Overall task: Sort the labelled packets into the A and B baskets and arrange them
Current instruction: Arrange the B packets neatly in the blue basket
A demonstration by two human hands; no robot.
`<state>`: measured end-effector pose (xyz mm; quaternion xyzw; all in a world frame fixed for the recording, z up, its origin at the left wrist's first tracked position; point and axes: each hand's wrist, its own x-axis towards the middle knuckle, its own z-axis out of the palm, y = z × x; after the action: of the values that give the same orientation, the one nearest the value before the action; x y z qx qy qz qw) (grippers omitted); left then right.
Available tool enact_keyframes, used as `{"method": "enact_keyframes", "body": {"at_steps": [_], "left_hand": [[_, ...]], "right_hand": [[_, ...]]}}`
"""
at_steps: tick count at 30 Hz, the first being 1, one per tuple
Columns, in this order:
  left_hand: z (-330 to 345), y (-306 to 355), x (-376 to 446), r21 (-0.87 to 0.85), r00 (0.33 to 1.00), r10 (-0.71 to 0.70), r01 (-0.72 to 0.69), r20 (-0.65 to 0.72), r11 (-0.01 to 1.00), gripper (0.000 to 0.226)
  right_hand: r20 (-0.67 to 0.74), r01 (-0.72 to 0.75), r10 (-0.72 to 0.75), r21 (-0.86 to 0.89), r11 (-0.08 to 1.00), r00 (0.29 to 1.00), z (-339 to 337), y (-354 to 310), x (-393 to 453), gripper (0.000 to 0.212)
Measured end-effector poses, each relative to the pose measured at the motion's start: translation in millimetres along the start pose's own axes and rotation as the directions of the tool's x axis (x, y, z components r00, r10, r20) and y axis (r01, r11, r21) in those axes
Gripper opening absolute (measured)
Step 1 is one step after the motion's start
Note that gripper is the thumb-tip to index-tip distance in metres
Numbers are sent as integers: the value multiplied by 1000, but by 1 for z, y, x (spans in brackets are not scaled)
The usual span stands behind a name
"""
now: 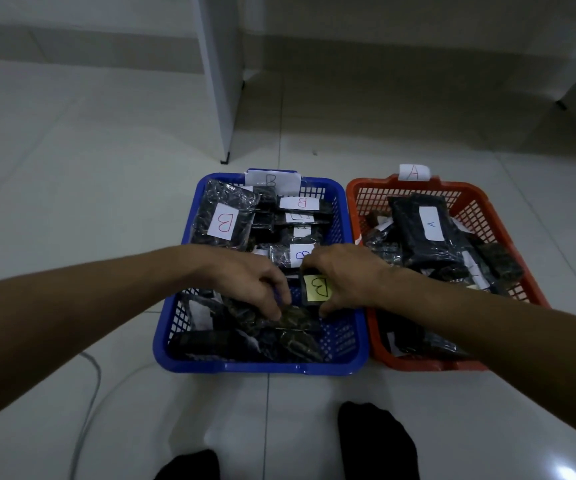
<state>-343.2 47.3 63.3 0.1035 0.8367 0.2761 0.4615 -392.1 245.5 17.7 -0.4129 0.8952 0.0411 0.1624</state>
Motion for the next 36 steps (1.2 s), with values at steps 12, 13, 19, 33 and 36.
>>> {"method": "enact_keyframes", "body": {"at_steps": [12,13,19,33,36], "left_hand": [[0,-9,-16,-179,936,119,-187,-332,966,25],[2,-9,-14,-150,919,127,-195,-374,969,23],[-3,-10,-4,202,738,270,-182,-619,962,27],[-13,-9,25,218,541,292,-197,-789,956,33],[-13,-16,24,101,730,127,-80,-671,992,23]], "right_hand": [[163,-100,-50,790,605,985,-48,27,-28,47],[198,-137,-65,845,517,978,-51,30,-32,44],[280,-281,30,944,174,960,-54,33,-27,43],[307,-332,268,942,54,913,-42,15,-13,37],[196,-405,559,872,277,805,-33,20,-7,34]]}}
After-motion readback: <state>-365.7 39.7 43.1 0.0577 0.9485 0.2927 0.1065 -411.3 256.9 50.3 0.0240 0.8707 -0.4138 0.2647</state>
